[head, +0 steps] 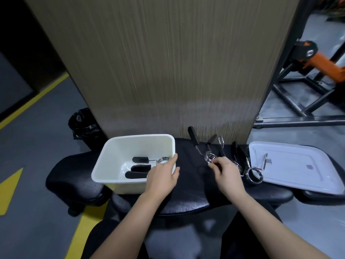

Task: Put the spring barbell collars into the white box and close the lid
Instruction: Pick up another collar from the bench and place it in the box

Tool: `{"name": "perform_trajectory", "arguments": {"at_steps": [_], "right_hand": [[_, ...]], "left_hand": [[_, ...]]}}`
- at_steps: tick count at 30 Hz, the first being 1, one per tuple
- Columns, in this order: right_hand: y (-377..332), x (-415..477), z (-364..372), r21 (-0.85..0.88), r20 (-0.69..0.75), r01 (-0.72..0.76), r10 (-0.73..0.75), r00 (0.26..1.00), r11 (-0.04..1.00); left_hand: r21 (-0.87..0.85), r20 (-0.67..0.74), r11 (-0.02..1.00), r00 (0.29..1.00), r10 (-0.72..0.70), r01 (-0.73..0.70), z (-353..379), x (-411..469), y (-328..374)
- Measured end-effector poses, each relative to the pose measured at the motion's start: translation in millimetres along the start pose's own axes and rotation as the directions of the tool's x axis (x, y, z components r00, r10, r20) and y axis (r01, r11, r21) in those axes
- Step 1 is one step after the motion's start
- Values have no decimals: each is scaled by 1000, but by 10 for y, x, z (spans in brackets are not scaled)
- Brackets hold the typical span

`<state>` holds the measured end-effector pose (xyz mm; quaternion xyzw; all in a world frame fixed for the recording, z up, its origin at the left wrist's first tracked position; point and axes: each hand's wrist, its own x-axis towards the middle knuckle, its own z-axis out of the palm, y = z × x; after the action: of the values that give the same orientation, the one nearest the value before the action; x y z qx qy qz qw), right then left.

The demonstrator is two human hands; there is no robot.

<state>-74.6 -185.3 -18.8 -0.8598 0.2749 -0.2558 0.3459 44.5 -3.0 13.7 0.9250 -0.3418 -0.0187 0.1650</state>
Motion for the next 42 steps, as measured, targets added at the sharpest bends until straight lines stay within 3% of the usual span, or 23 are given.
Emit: {"name": "perform_trajectory", "arguments": {"at_steps": [4,6,7,9,11,13,16,18,20,21,23,26,28,31,42], "right_hand": [[-226,77,-191,21,-48,109,-108,993,994],[-331,95,-238,-18,-27,194,-195,980,981],[-385,96,-247,-48,-2,242,-243,970,969],[-507,90,-241,-94,63,363,-359,931,927],[-645,101,-208,-109,110,496,-485,867,862],[-788,131,-161,-141,141,582,-565,813,801],[-962,167,-60,-114,186,617,-593,783,779],[-1033,168,64,-63,166,581,-566,808,811],[-1120,155,179,52,163,423,-425,890,905],[-1171,141,228,116,214,309,-328,920,944],[-1230,112,341,181,383,130,-192,904,975],[-1154,42,586,23,557,69,-70,827,997],[-1063,-14,739,-111,572,86,-7,820,990],[-975,-75,807,-149,512,131,-37,858,980],[-835,-76,626,155,465,61,-127,876,986]], "left_hand": [[-314,-17,949,1000,-13,6,-105,-28,-7],[-343,-130,938,991,-7,-38,-284,-26,-12],[-262,-231,960,972,39,-100,-394,-3,-27],[69,-412,966,874,257,-251,-602,78,-98],[408,-352,858,813,464,-313,-771,185,-216],[533,-214,790,855,472,-303,-879,239,-358],[469,-56,847,949,311,-250,-1016,165,-559],[409,-40,887,967,253,-215,-1076,99,-672],[410,-33,898,981,193,-163,-1104,43,-783],[414,-28,901,988,154,-129,-1104,19,-838],[432,-6,898,996,92,-80,-1070,-19,-965],[464,54,883,997,60,-78,-995,-34,-1133],[456,96,886,994,47,-86,-907,-23,-1190],[398,121,915,993,13,-60,-789,46,-1249],[330,208,936,977,52,-120,-457,472,-1107]]}}
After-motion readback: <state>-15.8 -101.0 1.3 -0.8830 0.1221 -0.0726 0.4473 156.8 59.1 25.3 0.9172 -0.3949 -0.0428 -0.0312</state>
